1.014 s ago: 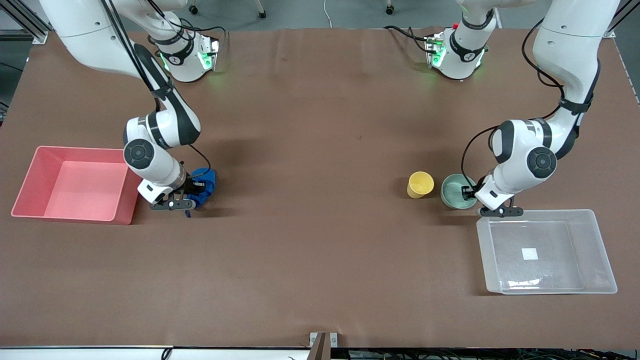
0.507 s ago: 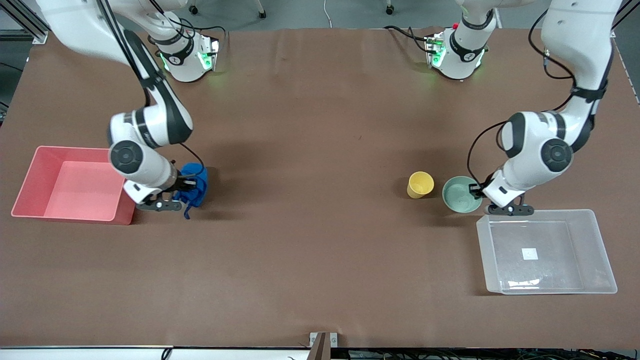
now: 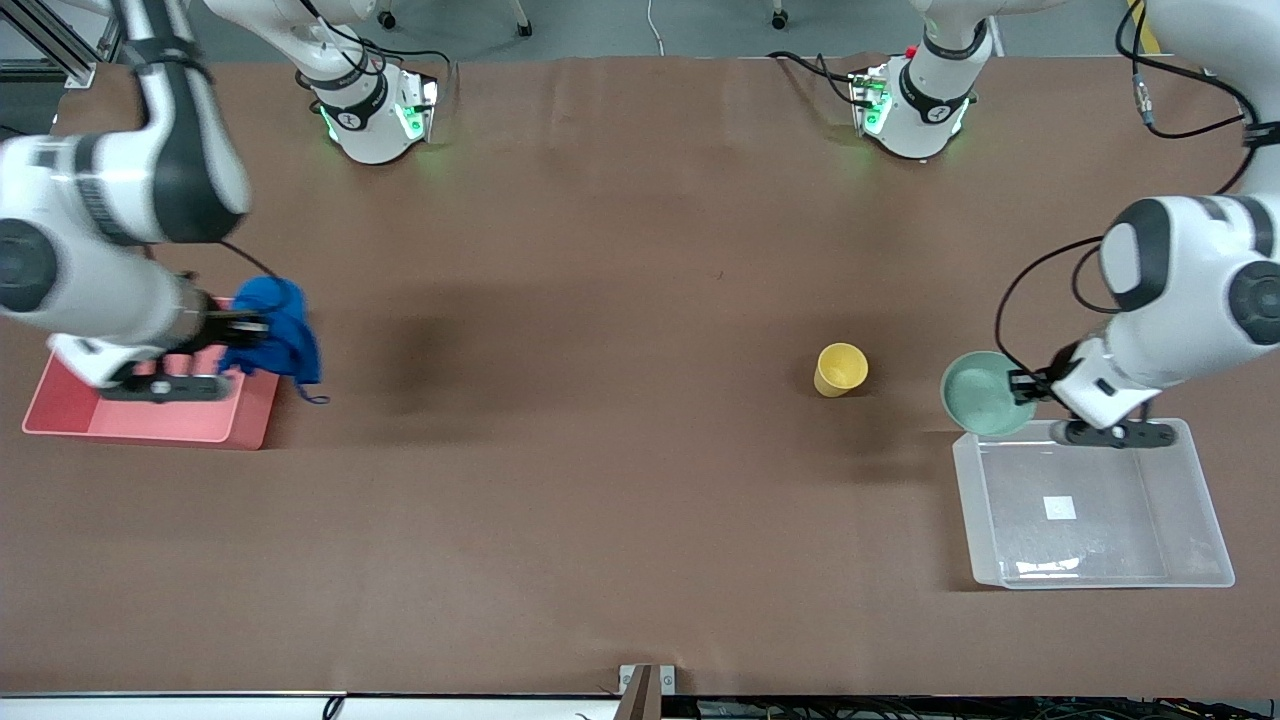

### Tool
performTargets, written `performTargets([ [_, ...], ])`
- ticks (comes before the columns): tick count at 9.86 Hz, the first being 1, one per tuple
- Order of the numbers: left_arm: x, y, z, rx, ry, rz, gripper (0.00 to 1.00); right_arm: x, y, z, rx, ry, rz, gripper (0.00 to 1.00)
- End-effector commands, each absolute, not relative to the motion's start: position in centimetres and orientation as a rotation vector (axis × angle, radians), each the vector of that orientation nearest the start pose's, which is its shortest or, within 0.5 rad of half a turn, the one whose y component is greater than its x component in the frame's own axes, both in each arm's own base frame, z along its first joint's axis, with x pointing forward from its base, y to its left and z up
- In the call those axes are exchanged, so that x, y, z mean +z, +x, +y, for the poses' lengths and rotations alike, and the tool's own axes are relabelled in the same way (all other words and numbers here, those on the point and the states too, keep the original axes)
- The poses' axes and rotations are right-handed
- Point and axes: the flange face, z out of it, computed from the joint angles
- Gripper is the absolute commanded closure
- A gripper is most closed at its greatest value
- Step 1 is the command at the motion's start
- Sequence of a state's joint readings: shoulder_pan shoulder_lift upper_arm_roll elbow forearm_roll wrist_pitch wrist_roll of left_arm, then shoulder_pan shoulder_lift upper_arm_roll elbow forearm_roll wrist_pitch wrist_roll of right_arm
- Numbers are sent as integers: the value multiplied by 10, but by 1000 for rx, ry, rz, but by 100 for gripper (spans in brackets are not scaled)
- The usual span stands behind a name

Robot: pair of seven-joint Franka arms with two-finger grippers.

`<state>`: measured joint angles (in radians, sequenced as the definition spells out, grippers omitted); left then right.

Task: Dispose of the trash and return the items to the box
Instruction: 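Carry the cloth into the pink bin while the left gripper moves the bowl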

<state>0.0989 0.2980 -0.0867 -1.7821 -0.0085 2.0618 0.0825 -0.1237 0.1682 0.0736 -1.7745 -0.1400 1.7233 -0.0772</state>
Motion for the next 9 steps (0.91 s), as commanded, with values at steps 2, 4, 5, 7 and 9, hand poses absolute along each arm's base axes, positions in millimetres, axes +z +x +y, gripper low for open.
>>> performTargets([
  [2, 376, 687, 71, 3, -3192, 173, 99, 440, 573, -151, 318, -3239, -182, 99],
  [4, 356, 709, 92, -4, -3193, 167, 99, 413, 570, -197, 265, -3249, -292, 99],
  [5, 346, 722, 97, -18, -3182, 164, 99, 387, 560, -212, 234, -3255, -321, 99],
  [7, 315, 736, 106, -72, -3172, 148, 99, 331, 550, -213, 158, -3269, -343, 97],
  [9, 283, 740, 114, -89, -3164, 128, 99, 282, 552, -219, 137, -3274, -325, 92],
])
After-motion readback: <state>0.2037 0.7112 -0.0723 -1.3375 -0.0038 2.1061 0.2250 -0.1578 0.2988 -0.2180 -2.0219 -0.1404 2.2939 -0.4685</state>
